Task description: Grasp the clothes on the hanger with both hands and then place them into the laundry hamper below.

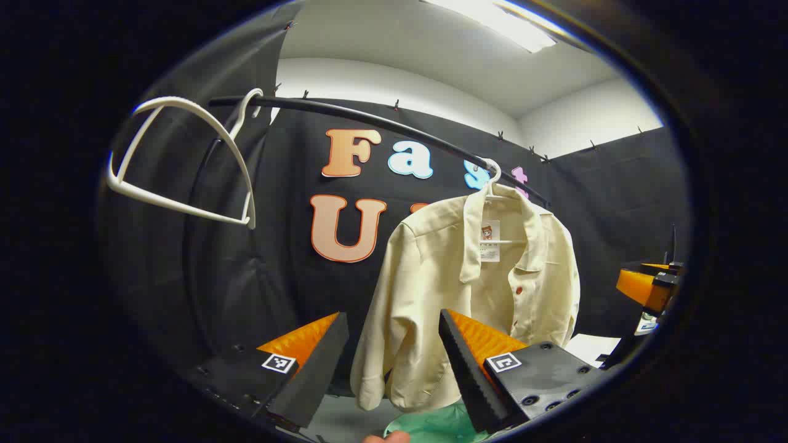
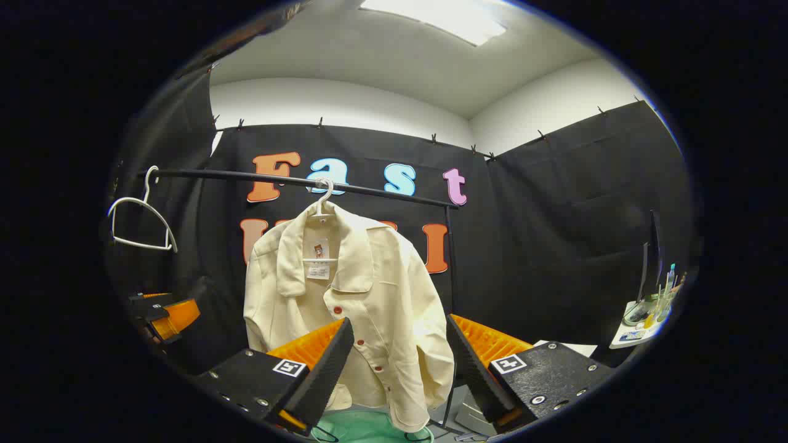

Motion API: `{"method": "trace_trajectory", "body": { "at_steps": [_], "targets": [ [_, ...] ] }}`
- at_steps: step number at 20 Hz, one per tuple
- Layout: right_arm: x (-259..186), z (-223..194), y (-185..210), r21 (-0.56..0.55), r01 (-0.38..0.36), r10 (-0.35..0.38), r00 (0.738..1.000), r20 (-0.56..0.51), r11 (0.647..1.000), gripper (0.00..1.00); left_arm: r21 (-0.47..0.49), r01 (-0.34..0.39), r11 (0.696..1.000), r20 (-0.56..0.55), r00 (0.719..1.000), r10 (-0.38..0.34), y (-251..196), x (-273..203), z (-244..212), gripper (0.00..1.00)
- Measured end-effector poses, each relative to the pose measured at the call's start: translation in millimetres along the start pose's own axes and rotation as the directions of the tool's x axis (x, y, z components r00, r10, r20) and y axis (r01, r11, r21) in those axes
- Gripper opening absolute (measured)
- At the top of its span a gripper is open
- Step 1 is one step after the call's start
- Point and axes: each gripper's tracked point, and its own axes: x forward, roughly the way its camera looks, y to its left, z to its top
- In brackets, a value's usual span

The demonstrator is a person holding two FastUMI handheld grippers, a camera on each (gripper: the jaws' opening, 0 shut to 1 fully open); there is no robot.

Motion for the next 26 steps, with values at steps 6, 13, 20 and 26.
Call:
{"method": "trace_trajectory", "body": {
  "at_steps": [6,13,20,26],
  "targets": [
    [2,-10,5,-0.041,-0.03,0.03,1.0,0.003,0.999,0.93,-0.045,0.024,0.999,0.005,1.0,-0.024,-22,7,0,0.96],
    [14,-24,33,-0.047,-0.106,0.105,0.994,-0.025,0.993,0.93,-0.033,0.014,0.999,0.002,1.0,-0.014,-18,10,-1,0.96],
    [24,-28,43,-0.044,-0.116,0.114,0.993,-0.026,0.992,0.93,-0.028,0.01,1.0,0.009,1.0,-0.01,-10,13,1,0.96],
    [86,-63,93,-0.077,-0.176,0.171,0.983,-0.07,0.981,0.93,-0.02,0.008,1.0,-0.003,1.0,-0.008,-2,10,0,0.96]
  ]
}}
